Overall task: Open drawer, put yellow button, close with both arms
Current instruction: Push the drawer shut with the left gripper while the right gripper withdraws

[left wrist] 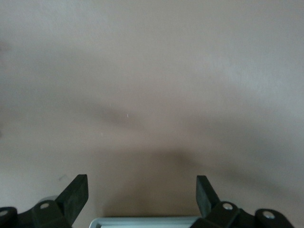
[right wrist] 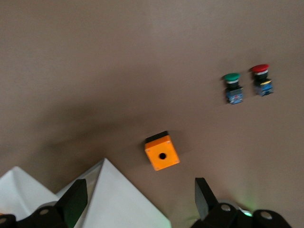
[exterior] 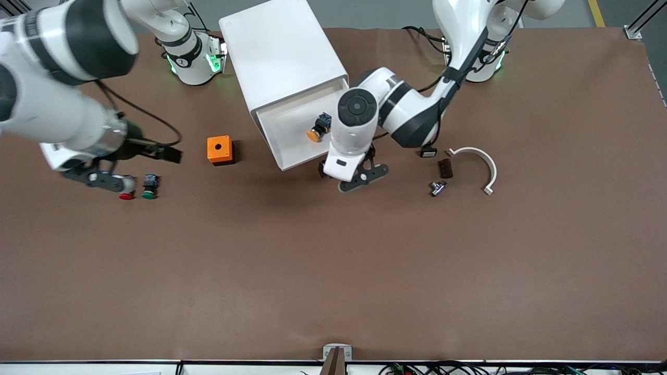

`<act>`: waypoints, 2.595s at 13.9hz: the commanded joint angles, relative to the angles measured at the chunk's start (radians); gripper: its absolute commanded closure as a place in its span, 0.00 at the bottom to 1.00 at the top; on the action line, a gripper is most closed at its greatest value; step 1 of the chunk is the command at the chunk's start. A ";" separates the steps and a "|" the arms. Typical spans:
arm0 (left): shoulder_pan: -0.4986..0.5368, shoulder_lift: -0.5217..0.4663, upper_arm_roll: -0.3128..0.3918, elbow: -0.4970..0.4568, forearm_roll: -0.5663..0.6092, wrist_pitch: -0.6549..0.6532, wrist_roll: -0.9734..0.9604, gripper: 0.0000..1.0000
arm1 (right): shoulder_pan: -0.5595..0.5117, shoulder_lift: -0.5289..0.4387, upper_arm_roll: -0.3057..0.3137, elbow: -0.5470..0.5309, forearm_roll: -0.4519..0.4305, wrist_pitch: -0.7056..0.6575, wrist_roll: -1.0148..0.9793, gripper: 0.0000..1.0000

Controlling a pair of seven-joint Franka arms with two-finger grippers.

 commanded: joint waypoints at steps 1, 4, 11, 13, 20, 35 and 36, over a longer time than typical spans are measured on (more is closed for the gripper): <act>-0.040 -0.037 0.004 -0.052 0.024 0.024 -0.019 0.00 | -0.143 -0.019 0.025 -0.001 -0.008 -0.042 -0.188 0.00; -0.084 -0.040 0.004 -0.051 0.024 0.024 -0.057 0.00 | -0.193 -0.011 0.025 -0.003 -0.040 -0.045 -0.266 0.00; -0.109 -0.033 -0.066 -0.049 0.001 0.023 -0.175 0.00 | -0.196 -0.011 0.026 0.013 -0.095 -0.061 -0.270 0.00; -0.110 -0.030 -0.077 -0.052 -0.054 0.021 -0.187 0.00 | -0.203 -0.009 0.020 0.019 -0.082 -0.076 -0.264 0.00; -0.114 0.007 -0.080 -0.054 -0.214 0.021 -0.235 0.00 | -0.355 -0.025 0.014 0.096 0.103 -0.210 -0.272 0.00; -0.107 0.015 -0.091 -0.065 -0.328 0.016 -0.267 0.00 | -0.251 -0.272 0.017 -0.158 -0.091 -0.026 -0.347 0.00; -0.095 0.012 -0.091 -0.063 -0.328 0.015 -0.267 0.00 | -0.280 -0.267 0.020 -0.144 -0.086 -0.026 -0.400 0.00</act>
